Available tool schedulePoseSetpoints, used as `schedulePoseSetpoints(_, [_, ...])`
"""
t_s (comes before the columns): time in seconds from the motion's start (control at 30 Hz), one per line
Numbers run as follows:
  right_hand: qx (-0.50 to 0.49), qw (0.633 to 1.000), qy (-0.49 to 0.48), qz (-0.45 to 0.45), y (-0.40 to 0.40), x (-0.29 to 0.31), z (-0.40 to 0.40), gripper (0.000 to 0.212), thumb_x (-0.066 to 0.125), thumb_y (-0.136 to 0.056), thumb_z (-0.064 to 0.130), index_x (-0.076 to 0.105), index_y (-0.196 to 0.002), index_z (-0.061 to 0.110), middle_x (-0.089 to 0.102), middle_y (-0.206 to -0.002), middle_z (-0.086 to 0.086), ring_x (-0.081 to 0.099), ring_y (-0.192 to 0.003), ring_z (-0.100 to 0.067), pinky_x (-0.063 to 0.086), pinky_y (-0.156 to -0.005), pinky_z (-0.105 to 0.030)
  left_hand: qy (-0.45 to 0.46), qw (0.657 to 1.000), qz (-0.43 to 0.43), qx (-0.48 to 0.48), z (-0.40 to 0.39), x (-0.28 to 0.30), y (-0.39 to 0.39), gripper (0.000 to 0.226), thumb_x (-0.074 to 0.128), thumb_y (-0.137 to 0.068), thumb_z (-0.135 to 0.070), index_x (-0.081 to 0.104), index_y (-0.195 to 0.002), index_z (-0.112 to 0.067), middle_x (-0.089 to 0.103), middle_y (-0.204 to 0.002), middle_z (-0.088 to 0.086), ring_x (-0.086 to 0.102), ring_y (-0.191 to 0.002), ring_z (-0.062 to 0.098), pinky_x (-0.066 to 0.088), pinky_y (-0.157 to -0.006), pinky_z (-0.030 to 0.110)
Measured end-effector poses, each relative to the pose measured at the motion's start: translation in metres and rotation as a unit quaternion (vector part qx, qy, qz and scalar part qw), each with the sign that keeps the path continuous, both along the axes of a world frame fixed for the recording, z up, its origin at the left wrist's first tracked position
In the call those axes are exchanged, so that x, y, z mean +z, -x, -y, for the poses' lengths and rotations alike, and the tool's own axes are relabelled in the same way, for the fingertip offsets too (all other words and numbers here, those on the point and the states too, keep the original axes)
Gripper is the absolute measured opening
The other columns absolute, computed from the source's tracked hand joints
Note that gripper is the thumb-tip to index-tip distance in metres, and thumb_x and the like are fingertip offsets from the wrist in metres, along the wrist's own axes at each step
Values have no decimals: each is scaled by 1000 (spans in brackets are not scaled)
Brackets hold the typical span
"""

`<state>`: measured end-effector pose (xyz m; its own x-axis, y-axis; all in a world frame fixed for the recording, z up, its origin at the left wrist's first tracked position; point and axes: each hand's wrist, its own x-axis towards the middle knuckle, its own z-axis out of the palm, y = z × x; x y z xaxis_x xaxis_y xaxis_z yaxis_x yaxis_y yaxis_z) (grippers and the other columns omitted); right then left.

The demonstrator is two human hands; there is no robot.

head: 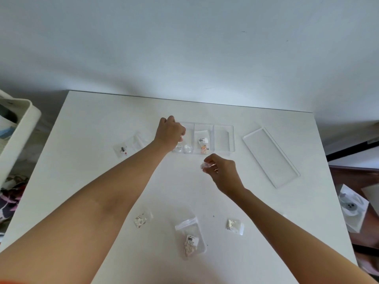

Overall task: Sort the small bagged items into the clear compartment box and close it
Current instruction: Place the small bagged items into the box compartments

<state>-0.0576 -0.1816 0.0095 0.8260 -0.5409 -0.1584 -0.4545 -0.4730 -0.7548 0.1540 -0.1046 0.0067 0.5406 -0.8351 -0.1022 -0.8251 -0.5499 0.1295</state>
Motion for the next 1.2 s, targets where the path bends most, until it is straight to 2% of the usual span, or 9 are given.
schedulePoseSetpoints(0.13, [-33, 999, -7, 18, -5, 3, 9, 13, 72, -82, 9, 64, -92, 8, 76, -88, -5, 70, -80, -17, 54, -75, -23, -19, 1000, 13, 6, 3, -5, 0, 16, 65, -81, -9, 69, -93, -19, 72, -89, 1, 48, -103, 24, 31, -90, 36])
schedulePoseSetpoints(0.3, [-62, 997, -4, 37, -17, 7, 19, 10, 72, -82, 10, 68, -90, 8, 68, -76, 7, 61, -67, 7, 43, -65, 0, -37, 998, 59, -1, 5, -7, 2, 32, 60, -73, 6, 72, -91, -17, 68, -84, 5, 49, -106, 26, 31, -98, 39])
schedulePoseSetpoints(0.43, [-62, 997, 20, 32, -32, 12, 26, 13, 72, -83, 16, 70, -93, 8, 70, -82, -2, 62, -70, -9, 47, -68, -15, -47, 997, 54, -4, 3, -9, 0, 20, 60, -76, 0, 72, -83, -15, 67, -85, 7, 46, -105, 27, 27, -102, 43])
schedulePoseSetpoints(0.5, [-58, 997, 35, 32, -41, 15, 29, 14, 72, -83, 16, 71, -94, 7, 72, -86, -6, 64, -75, -15, 50, -73, -24, -26, 999, 36, -3, 0, -10, -1, 22, 61, -80, -4, 72, -93, -17, 70, -92, 4, 46, -107, 26, 24, -105, 45])
schedulePoseSetpoints(0.7, [-42, 998, 41, 30, -75, 21, 35, 15, 72, -82, 13, 71, -95, 7, 73, -89, -10, 67, -81, -23, 52, -73, -20, 190, 971, -129, 59, -26, -5, -16, 48, 68, -78, -20, 58, -125, -22, 58, -131, -1, 47, -121, 26, 34, -101, 41])
schedulePoseSetpoints(0.8, [-16, 998, 64, 22, -97, 19, 34, 14, 72, -82, 14, 72, -95, 10, 75, -91, -7, 65, -87, -22, 46, -76, -25, 100, 965, -241, 33, -40, -3, -26, 92, 80, -69, -38, 32, -145, -23, 30, -156, -3, 26, -140, 24, 28, -114, 44])
schedulePoseSetpoints(0.87, [23, 995, 101, -6, -111, 15, 33, 15, 69, -85, 15, 71, -100, 12, 75, -97, -6, 59, -98, -24, 39, -77, -25, 61, 962, -264, 27, -42, -5, -29, 103, 82, -66, -40, 22, -149, -24, 21, -159, -5, 19, -144, 22, 23, -118, 45])
schedulePoseSetpoints(1.03, [157, 947, 254, -113, -132, 3, 28, 18, 64, -88, 11, 70, -105, 12, 74, -99, -8, 50, -106, -29, 43, -84, -33, 51, 967, -247, 21, -40, -9, -28, 101, 83, -66, -36, 25, -148, -21, 27, -157, -3, 29, -140, 26, 30, -114, 44])
schedulePoseSetpoints(1.2, [187, 899, 347, -191, -145, -1, 21, 18, 61, -84, 3, 67, -100, 12, 71, -92, -8, 48, -107, -29, 39, -87, -34, 33, 983, -181, -1, -36, -8, -30, 99, 82, -64, -43, 30, -146, -20, 31, -155, -3, 38, -133, 28, 36, -104, 43])
